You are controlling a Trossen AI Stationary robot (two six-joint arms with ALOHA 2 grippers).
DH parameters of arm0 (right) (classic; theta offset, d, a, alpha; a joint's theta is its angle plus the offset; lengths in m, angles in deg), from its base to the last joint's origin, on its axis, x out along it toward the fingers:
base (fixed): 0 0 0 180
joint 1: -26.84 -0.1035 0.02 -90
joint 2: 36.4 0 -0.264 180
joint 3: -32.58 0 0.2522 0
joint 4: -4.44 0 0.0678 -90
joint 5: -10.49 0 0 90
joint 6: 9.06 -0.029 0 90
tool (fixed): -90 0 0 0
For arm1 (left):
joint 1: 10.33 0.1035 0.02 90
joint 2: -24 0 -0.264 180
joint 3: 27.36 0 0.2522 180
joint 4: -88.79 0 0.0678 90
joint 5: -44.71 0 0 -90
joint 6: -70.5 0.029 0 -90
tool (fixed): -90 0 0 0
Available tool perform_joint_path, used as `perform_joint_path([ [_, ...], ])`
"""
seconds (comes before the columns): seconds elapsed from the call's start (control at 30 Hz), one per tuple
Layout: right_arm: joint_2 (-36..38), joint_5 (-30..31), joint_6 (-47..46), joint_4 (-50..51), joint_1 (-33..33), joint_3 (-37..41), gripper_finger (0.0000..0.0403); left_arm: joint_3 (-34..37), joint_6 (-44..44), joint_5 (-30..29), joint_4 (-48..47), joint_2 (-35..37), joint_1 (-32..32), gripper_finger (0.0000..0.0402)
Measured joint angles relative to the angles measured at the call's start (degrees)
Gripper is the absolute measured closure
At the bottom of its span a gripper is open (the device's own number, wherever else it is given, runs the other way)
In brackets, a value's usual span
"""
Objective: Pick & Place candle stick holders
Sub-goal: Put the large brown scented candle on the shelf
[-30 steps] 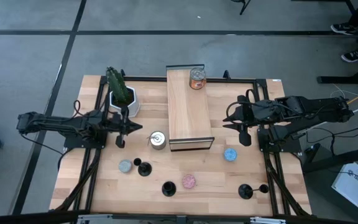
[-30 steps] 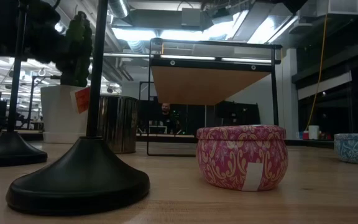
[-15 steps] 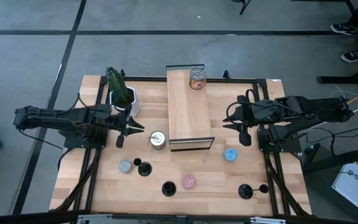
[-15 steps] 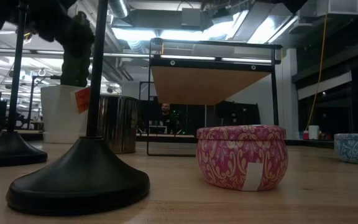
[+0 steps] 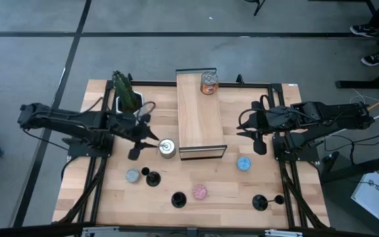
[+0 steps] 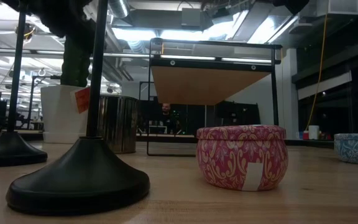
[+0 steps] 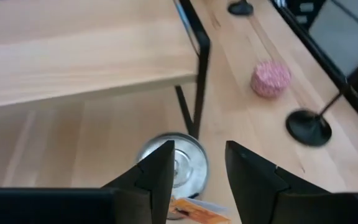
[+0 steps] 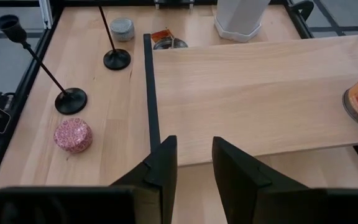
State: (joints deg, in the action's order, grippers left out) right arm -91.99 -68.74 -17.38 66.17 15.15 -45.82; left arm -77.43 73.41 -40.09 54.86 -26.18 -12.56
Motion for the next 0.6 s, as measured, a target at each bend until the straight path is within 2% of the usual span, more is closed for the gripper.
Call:
perform_joint_path([
  [0.33, 0.00, 0.04, 1.78, 0.02, 0.00, 0.01, 0.0300, -0.07, 2.89, 1.62, 3.29, -8.53, -2.17, 0.0263],
  [0.43, 0.00, 0.07, 1.93, 0.02, 0.00, 0.01, 0.0300, -0.07, 4.34, 3.67, 3.63, -9.71, -1.49, 0.0263],
  [0.6, 0.00, 0.15, 1.93, 0.01, 0.00, 0.02, 0.0300, -0.08, 8.58, 3.85, 3.06, -11.08, -1.37, 0.0263],
])
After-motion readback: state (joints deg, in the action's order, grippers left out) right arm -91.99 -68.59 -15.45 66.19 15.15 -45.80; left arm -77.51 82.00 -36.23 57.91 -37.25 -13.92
